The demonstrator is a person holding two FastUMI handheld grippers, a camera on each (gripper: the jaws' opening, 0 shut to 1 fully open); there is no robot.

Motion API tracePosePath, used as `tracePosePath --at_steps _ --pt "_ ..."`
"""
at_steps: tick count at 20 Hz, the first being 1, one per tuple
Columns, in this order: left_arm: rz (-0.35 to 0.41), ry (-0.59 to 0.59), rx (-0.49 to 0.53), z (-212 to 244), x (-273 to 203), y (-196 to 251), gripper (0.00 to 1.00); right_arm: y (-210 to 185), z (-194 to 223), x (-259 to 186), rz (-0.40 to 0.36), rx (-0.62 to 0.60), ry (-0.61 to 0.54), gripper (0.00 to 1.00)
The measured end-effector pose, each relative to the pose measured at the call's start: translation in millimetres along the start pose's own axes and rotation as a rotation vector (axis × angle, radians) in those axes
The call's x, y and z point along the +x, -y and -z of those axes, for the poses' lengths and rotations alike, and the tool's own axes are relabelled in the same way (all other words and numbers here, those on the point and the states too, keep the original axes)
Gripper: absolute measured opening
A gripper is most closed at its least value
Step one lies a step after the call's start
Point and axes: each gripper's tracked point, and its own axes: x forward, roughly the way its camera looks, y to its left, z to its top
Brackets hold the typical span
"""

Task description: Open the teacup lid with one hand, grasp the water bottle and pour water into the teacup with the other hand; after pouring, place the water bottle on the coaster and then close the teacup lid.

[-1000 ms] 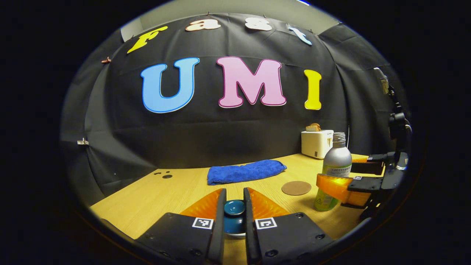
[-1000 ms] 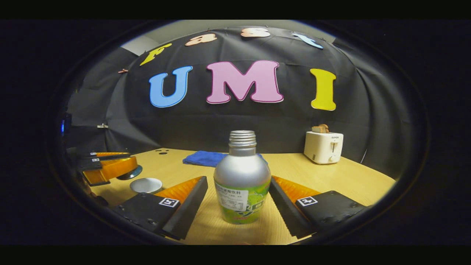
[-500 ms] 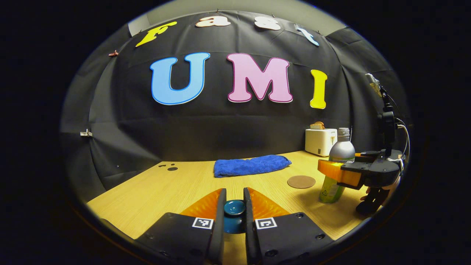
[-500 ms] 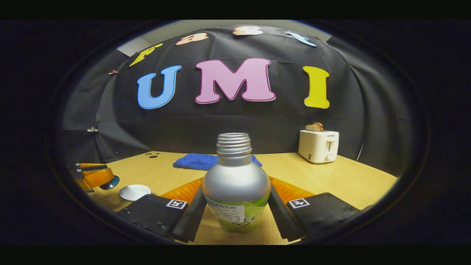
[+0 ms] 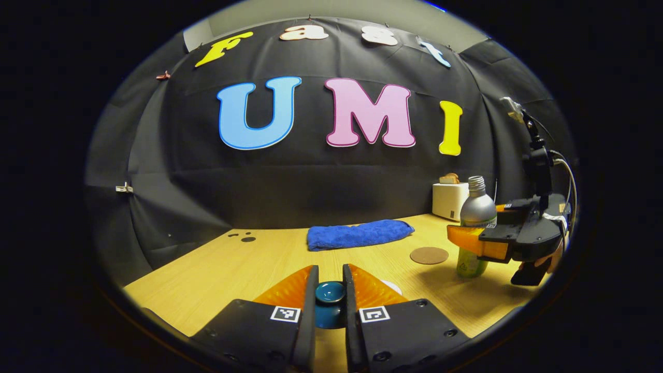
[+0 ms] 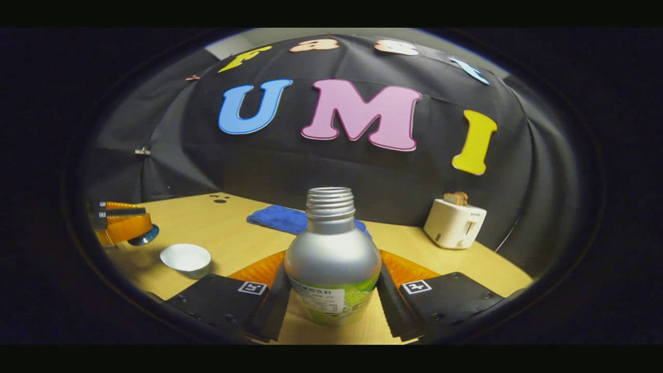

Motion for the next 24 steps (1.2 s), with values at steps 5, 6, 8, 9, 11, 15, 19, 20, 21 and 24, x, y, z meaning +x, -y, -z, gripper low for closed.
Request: tracePosePath --at_steps 5,6,8,9,11,15,19,20,21,24 --pt "-0.023 -0.008 -0.028 10 -5 -18 0.27 3 -28 16 0.024 -0.28 0.028 0.78" --pt "-0.02 -0.019 -0.046 15 -5 -20 0.27 -1 -28 17 0.018 -0.337 0.027 0.78" --pt "-0.024 -0.029 -0.069 20 -8 -26 0.27 -9 -27 20 0.009 -0.456 0.036 0.78" --pt "-0.03 -0.031 -0.071 21 -9 -30 0.27 -13 -27 21 0.006 -0.517 0.045 0.78" --pt "-0.038 -0.026 -0.087 19 -11 -39 0.27 -19 -27 22 0.0 -0.626 0.066 0.79" --pt "-0.056 -0.022 -0.134 17 -14 -59 0.27 -43 -21 27 -0.039 -0.777 0.096 0.78" --pt "-0.083 -0.033 -0.137 23 -18 -76 0.27 -58 -12 21 -0.075 -0.897 0.123 0.78" --pt "-0.087 -0.037 -0.143 24 -20 -79 0.27 -62 -13 21 -0.077 -0.94 0.135 0.78" --pt "-0.088 -0.04 -0.15 26 -20 -81 0.27 -64 -12 21 -0.075 -0.99 0.14 0.78" --pt "-0.09 -0.053 -0.159 31 -19 -83 0.27 -76 -9 26 -0.096 -1.091 0.149 0.78"
